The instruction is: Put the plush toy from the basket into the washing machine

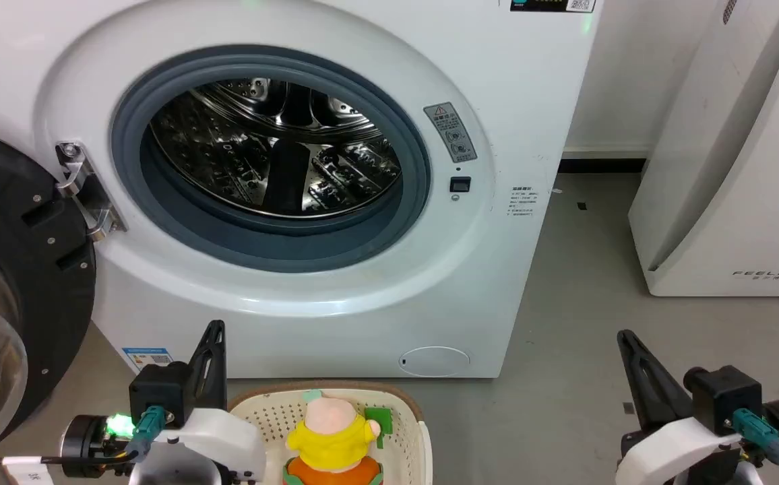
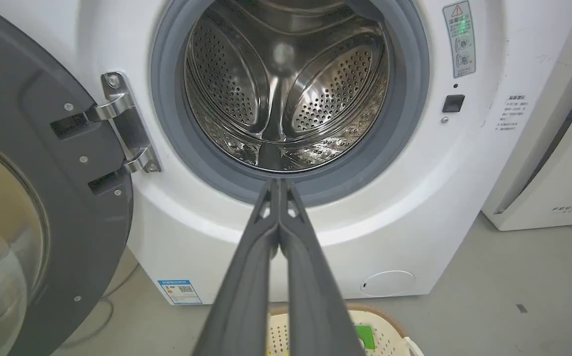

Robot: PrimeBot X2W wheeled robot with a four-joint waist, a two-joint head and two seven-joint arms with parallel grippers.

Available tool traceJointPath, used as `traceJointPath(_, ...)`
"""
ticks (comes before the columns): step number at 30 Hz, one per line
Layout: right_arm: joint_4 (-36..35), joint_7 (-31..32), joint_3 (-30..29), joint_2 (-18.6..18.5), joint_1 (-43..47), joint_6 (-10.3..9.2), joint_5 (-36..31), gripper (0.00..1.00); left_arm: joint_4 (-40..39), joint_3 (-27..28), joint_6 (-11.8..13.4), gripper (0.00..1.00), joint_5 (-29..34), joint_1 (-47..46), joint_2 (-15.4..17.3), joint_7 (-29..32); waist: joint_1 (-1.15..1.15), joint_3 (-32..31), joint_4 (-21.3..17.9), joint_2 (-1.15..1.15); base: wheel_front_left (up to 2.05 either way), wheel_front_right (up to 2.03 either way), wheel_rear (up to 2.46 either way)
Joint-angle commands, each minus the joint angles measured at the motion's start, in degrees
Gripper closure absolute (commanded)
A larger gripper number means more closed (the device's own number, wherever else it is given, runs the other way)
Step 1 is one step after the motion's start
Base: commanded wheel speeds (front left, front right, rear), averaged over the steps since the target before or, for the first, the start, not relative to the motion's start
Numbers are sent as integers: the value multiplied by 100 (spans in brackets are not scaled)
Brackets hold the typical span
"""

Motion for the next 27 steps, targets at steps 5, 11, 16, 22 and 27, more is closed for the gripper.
traceJointPath(5, 12, 8, -2, -1, -80, -5, -44, 100, -25, 15, 2, 100, 16, 80, 1, 2, 0, 0, 0, 0, 0, 0, 0)
traceJointPath(11, 12, 8, -2, -1, -80, -5, -44, 100, -25, 15, 2, 100, 16, 80, 1, 2, 0, 0, 0, 0, 0, 0, 0)
traceJointPath(16, 1, -17, -15, 0, 2, 0, 18, 0, 14, -16, 16, 0, -8, -2, 0, -19, 0, 2, 0, 0, 0, 0, 0)
traceJointPath(22, -16, -89, -67, 0, 4, 0, 106, 0, 54, -53, 85, 0, -34, -13, 0, -90, 0, 18, -1, 0, 0, 0, 0)
traceJointPath(27, -40, -148, -82, 0, -2, -1, 183, 0, 142, -96, 98, 0, -31, -69, 10, -150, 0, 54, -4, 0, 0, 0, 0)
